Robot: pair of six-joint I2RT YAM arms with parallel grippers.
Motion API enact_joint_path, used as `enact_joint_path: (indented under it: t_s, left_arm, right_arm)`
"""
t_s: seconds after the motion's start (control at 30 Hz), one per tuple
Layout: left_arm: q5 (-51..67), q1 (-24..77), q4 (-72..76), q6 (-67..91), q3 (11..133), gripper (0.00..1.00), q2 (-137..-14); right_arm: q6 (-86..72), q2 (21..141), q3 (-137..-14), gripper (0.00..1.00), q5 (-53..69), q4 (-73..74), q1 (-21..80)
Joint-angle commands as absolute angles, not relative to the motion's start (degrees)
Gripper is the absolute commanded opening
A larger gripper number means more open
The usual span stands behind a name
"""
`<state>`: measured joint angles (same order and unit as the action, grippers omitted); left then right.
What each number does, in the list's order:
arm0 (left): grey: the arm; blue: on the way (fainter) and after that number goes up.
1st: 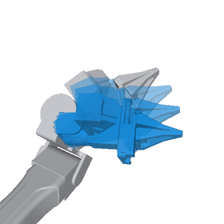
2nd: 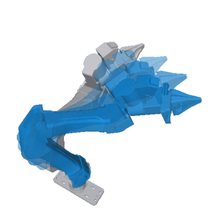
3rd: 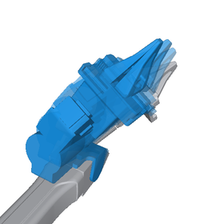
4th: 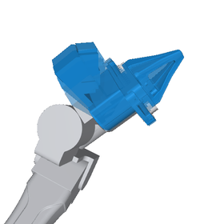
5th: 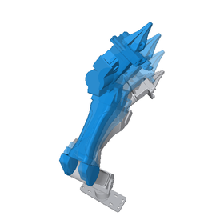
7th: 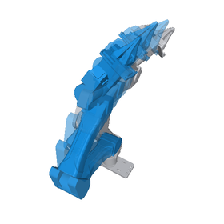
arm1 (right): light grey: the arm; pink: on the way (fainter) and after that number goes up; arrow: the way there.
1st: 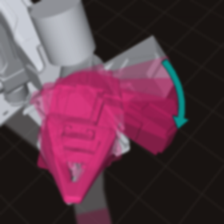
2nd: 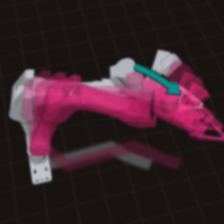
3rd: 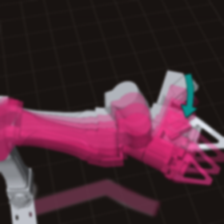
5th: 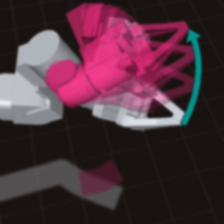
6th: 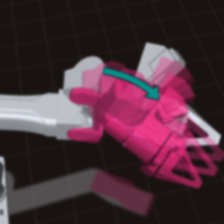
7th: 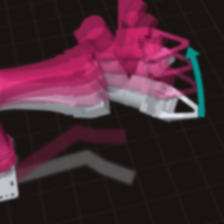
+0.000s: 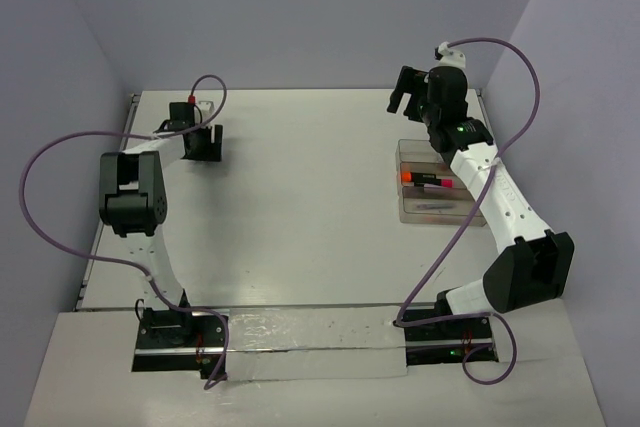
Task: Sort the stationery into containers
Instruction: Pick up the stationery from the corner of the board.
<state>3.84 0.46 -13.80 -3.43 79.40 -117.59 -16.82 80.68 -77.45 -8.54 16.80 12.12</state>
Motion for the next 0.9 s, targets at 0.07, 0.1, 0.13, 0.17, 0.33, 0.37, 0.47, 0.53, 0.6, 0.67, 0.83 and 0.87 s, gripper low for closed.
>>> enact_joint_path:
  t_s: [0.07, 0.1, 0.13, 0.17, 0.33, 0.37, 0.47, 0.53, 0.6, 0.67, 0.83, 0.87]
  left_arm:
    - [6.72, 0.97, -4.31, -4.00, 71.11, 0.79, -111.71]
    - [6.68, 0.97, -4.48, -3.78, 71.37, 0.78, -112.06]
    - [6.59, 0.97, -5.21, -3.61, 72.14, 0.76, -112.66]
    - [6.46, 0.97, -5.70, -3.39, 72.85, 0.73, -113.11]
    - [6.73, 0.97, -4.82, -2.20, 72.40, 0.62, -112.89]
    - [6.67, 0.97, -4.52, -1.84, 72.38, 0.62, -112.90]
    - [6.48, 0.97, -4.33, -1.47, 72.99, 0.71, -113.25]
    - [6.49, 0.97, -4.61, -1.34, 73.84, 0.76, -113.88]
    - [6.34, 0.97, -4.78, -1.15, 74.64, 0.77, -114.25]
    - [6.32, 0.97, -5.25, -0.89, 75.30, 0.73, -114.85]
    - [6.91, 0.97, -5.48, -0.91, 75.24, 0.54, -115.08]
    - [6.99, 0.97, -5.49, -0.88, 75.28, 0.51, -115.05]
  right_arm:
    - [-15.86, 77.87, -77.34, 0.96, -9.32, 15.91, 12.17]
    - [-15.82, 77.83, -77.34, 0.96, -9.23, 15.95, 12.22]
    - [-15.82, 77.78, -77.39, 0.96, -9.14, 16.08, 12.17]
    - [-15.86, 77.78, -77.47, 0.96, -9.06, 16.17, 12.13]
    - [-15.58, 77.06, -76.80, 0.96, -9.13, 16.21, 12.20]
    - [-15.51, 76.95, -76.73, 0.96, -9.14, 16.13, 12.17]
    - [-15.56, 77.02, -77.01, 0.96, -9.12, 16.37, 12.15]
    - [-15.41, 77.08, -77.29, 0.96, -8.98, 16.58, 12.22]
    - [-15.29, 77.04, -77.26, 0.96, -9.00, 16.61, 12.13]
    - [-15.21, 76.82, -77.17, 0.96, -9.05, 16.61, 12.13]
    - [-14.82, 76.64, -77.05, 0.96, -9.05, 16.70, 12.13]
    - [-14.81, 76.68, -77.08, 0.96, -9.05, 16.70, 12.13]
